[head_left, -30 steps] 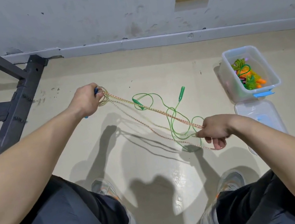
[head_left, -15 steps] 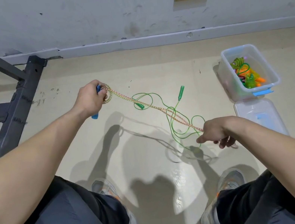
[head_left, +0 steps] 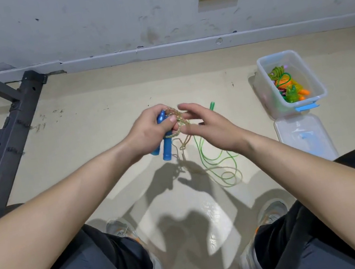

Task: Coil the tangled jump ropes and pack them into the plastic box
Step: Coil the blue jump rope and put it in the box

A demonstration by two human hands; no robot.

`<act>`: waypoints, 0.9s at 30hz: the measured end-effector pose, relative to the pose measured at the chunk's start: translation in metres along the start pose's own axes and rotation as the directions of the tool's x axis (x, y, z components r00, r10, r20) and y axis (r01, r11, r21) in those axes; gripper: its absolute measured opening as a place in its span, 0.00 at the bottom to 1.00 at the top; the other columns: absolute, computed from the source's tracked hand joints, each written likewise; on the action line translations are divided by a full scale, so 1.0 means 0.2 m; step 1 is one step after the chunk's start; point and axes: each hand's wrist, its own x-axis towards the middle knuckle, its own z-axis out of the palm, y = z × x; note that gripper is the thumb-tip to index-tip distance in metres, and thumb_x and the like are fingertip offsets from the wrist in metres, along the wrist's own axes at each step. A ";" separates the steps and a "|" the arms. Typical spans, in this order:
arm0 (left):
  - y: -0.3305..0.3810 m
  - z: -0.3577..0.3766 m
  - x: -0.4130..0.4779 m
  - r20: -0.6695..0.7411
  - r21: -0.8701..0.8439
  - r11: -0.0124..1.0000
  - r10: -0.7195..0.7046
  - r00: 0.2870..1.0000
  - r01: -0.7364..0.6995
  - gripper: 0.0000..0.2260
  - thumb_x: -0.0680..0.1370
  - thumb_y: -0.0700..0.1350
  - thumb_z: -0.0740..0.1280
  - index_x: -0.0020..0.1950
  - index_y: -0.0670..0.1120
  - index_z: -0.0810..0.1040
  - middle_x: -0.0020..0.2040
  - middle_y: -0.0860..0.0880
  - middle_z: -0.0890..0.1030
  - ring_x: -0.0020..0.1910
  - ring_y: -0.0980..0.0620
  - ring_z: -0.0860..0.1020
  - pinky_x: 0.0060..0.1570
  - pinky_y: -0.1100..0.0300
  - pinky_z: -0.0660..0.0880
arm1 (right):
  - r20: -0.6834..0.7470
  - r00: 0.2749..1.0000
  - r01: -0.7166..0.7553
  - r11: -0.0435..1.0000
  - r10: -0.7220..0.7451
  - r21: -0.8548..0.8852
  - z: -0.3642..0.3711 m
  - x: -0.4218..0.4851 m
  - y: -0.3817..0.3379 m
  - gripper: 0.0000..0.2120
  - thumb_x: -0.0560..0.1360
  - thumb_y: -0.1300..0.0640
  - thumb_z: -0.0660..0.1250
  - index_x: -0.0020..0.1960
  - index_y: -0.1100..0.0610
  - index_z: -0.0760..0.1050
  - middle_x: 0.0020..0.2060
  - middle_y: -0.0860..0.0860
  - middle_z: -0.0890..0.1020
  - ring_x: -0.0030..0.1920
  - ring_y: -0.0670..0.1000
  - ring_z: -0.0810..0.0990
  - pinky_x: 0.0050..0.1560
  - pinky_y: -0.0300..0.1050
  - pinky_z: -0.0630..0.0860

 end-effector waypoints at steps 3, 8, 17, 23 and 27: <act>0.00 0.08 -0.03 -0.013 -0.105 0.993 -0.047 0.999 0.046 0.05 0.83 0.38 0.64 0.48 0.44 0.76 0.38 0.48 0.79 0.37 0.54 0.77 0.43 0.63 0.76 | -0.023 0.998 -0.048 0.992 0.051 0.117 0.02 0.02 -0.06 0.16 0.76 0.48 0.69 0.59 0.55 0.77 0.40 0.54 0.84 0.40 0.50 0.82 0.48 0.53 0.80; 0.00 0.10 -0.04 -0.092 -0.291 0.954 -0.105 0.990 0.074 0.05 0.84 0.39 0.62 0.50 0.42 0.75 0.43 0.46 0.79 0.39 0.51 0.78 0.43 0.59 0.77 | -0.020 0.995 -0.091 0.994 0.093 0.064 0.02 0.02 -0.09 0.12 0.81 0.46 0.65 0.43 0.52 0.75 0.25 0.38 0.72 0.28 0.39 0.69 0.37 0.39 0.67; 0.02 0.10 -0.01 -0.124 -0.547 0.826 -0.245 0.962 0.140 0.10 0.85 0.39 0.60 0.44 0.40 0.72 0.36 0.46 0.74 0.31 0.50 0.76 0.36 0.59 0.78 | -0.028 0.994 -0.111 0.975 0.107 -0.191 0.08 -0.02 -0.05 0.19 0.75 0.41 0.69 0.37 0.53 0.67 0.28 0.44 0.68 0.30 0.47 0.65 0.34 0.45 0.62; 0.02 0.13 0.01 -0.132 -0.646 0.745 -0.325 0.936 0.167 0.10 0.85 0.42 0.60 0.45 0.41 0.71 0.39 0.43 0.70 0.36 0.44 0.71 0.33 0.53 0.77 | 0.183 0.959 -0.225 0.974 0.215 0.033 0.11 -0.04 -0.08 0.12 0.77 0.47 0.70 0.43 0.56 0.79 0.36 0.49 0.86 0.26 0.47 0.61 0.27 0.40 0.59; 0.02 0.14 0.01 -0.107 -0.683 0.705 -0.354 0.929 0.190 0.10 0.86 0.46 0.59 0.50 0.42 0.73 0.49 0.39 0.74 0.45 0.40 0.74 0.31 0.51 0.75 | 0.155 0.974 -0.166 0.986 0.165 -0.004 0.13 -0.04 -0.08 0.12 0.79 0.52 0.64 0.39 0.55 0.73 0.29 0.47 0.77 0.25 0.43 0.66 0.31 0.40 0.62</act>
